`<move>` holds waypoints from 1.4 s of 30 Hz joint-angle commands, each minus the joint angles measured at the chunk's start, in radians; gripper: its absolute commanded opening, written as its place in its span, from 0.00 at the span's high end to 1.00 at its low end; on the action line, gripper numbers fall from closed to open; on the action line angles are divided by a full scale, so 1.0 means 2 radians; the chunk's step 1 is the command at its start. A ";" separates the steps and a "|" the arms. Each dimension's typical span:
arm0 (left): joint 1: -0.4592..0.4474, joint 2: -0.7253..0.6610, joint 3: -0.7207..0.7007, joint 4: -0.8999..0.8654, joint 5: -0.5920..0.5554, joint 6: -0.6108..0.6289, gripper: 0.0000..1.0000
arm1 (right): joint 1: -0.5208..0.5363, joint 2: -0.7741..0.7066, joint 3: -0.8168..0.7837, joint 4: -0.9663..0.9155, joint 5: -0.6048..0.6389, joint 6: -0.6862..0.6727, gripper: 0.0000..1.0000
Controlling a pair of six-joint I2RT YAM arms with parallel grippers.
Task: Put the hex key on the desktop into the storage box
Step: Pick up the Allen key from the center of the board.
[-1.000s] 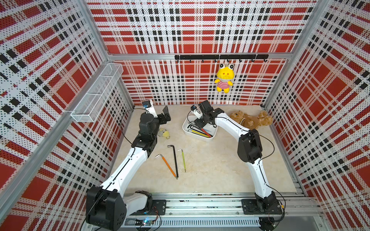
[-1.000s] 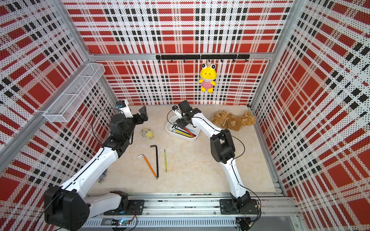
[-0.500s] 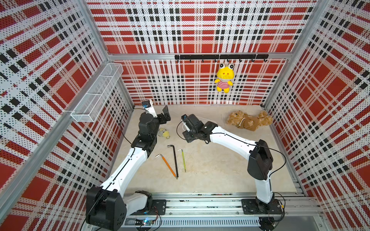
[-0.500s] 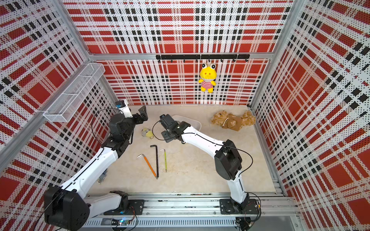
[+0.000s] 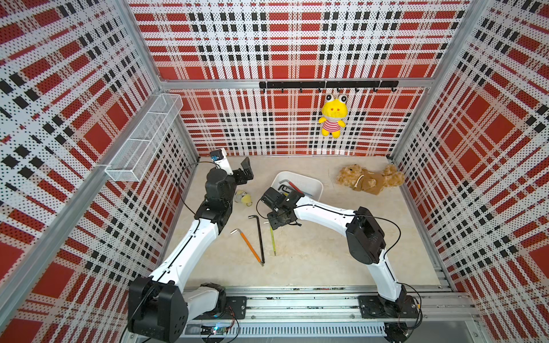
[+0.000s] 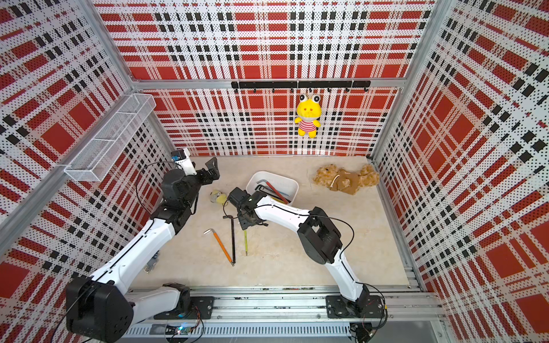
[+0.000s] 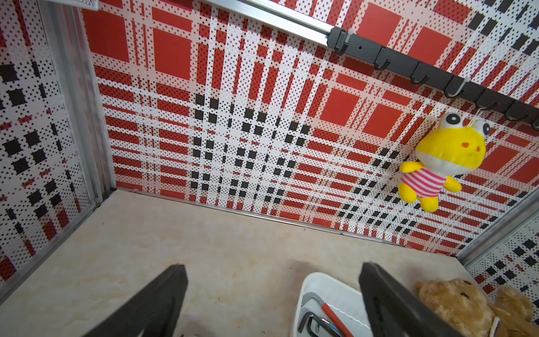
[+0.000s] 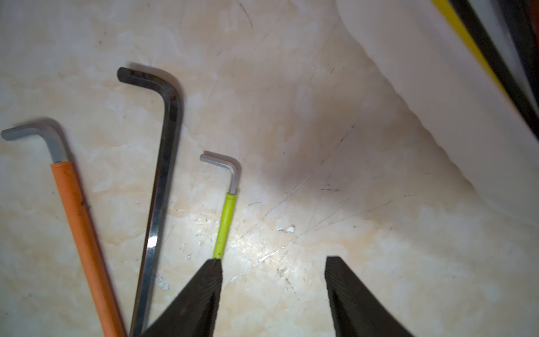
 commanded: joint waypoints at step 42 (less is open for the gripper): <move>0.004 0.002 0.005 0.004 0.009 -0.005 0.01 | 0.052 0.121 0.072 -0.110 -0.020 0.060 0.66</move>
